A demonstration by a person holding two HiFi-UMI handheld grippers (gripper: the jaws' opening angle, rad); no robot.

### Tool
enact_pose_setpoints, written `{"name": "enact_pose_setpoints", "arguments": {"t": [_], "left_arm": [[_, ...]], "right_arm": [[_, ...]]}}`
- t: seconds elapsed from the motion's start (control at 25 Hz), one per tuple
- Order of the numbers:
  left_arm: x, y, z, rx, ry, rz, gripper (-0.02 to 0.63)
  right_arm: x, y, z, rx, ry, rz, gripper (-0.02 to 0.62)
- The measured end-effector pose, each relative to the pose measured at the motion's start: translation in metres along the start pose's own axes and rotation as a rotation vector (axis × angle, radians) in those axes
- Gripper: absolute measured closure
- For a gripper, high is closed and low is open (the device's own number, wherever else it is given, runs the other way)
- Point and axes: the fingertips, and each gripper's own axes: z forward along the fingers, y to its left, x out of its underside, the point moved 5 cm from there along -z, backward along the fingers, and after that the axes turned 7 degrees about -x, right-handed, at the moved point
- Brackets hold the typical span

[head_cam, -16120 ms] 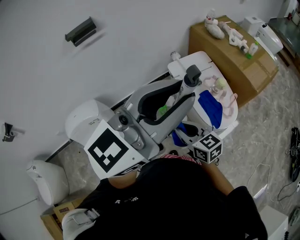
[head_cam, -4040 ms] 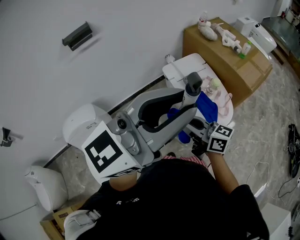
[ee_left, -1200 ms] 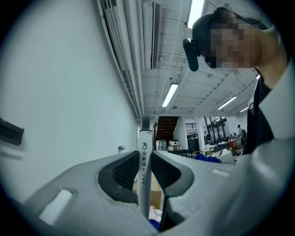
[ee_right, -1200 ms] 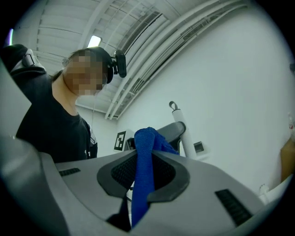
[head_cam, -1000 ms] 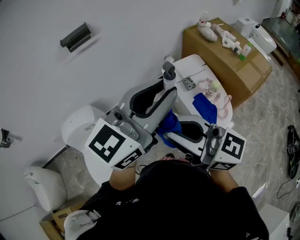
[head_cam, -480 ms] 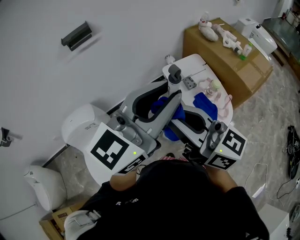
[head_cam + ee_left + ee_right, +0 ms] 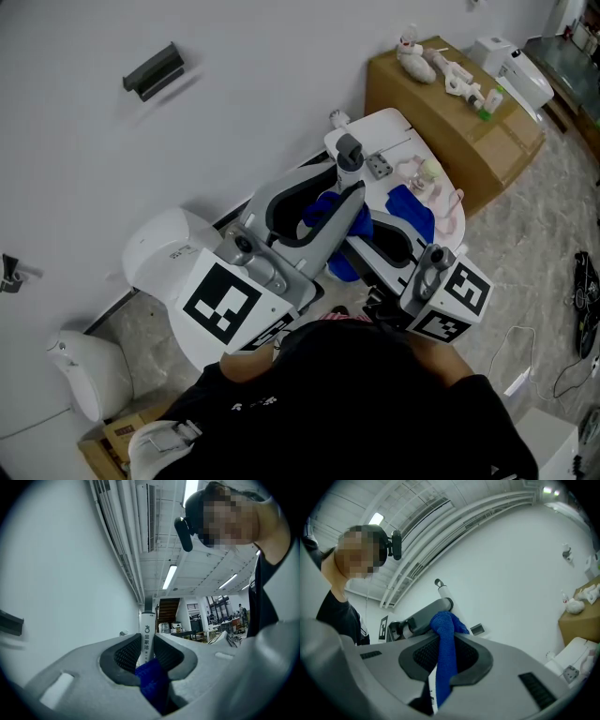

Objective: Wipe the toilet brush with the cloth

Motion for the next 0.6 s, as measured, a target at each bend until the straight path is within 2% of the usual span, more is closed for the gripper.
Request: {"name": "enact_pose_setpoints", "arguments": {"t": [0.6], "left_arm": [[0.000, -0.002, 0.001, 0.017, 0.000, -0.004, 0.515]], "right_arm": [[0.012, -0.003, -0.007, 0.014, 0.021, 0.035, 0.532]]}}
